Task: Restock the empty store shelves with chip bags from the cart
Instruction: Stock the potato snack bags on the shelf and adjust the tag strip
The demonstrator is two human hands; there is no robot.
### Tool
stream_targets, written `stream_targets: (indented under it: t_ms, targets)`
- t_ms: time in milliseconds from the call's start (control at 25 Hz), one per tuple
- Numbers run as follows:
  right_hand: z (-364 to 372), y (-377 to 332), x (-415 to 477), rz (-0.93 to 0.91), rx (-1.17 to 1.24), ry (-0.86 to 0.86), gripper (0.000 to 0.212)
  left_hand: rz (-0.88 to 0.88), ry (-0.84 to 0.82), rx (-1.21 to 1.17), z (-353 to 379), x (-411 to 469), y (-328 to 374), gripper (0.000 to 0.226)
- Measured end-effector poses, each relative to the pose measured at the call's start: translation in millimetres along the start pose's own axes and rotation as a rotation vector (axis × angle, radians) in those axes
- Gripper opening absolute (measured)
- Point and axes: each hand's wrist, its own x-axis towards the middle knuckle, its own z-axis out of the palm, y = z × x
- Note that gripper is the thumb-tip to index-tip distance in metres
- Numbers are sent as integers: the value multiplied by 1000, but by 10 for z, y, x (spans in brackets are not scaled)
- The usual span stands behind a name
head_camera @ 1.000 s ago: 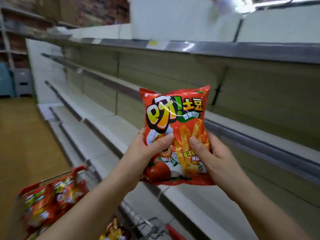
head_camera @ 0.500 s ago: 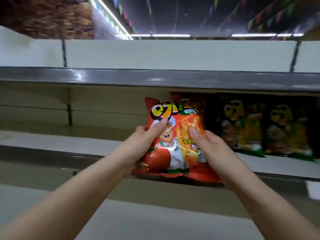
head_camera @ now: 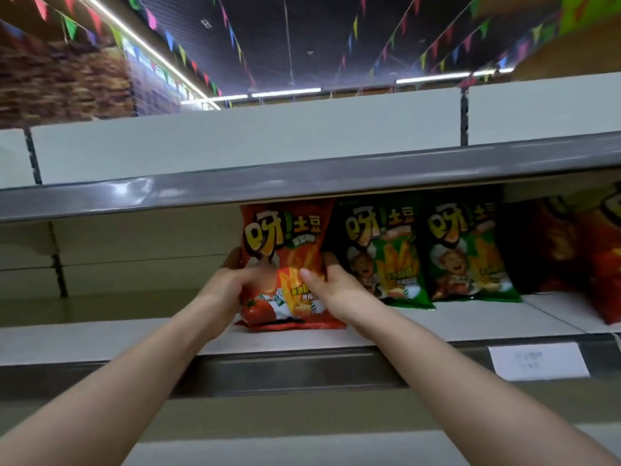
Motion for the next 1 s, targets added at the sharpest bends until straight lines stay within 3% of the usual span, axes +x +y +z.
stream_targets:
  t_ms: [160,400,600,720,760,880,1000]
  targets:
    - [-21,6,47,64,-142,-30,53,-24,-29,-23,49,7,-90,21]
    - [12,-41,9,102,-205,-92,58,-71,82,-55,20,44,-92,21]
    - [64,-116,-102,95,-256,26,57,-99,-2,-21,-63,14,-113,28]
    - [134,-264,-313,-145,-316,302,54,45,78,-75,-195,-78,-94,72]
    - [193,-343,-383,-264,-277,370,51,80,143,-67,-249,-141,-70,75]
    - [561,-648,-506,-545,-146,364,39,111,245,-96,-536,-377,-66,51]
    - [1129,-941,-485,-643,-62,258,31,132,319,-57,-1013,-693,-102,44]
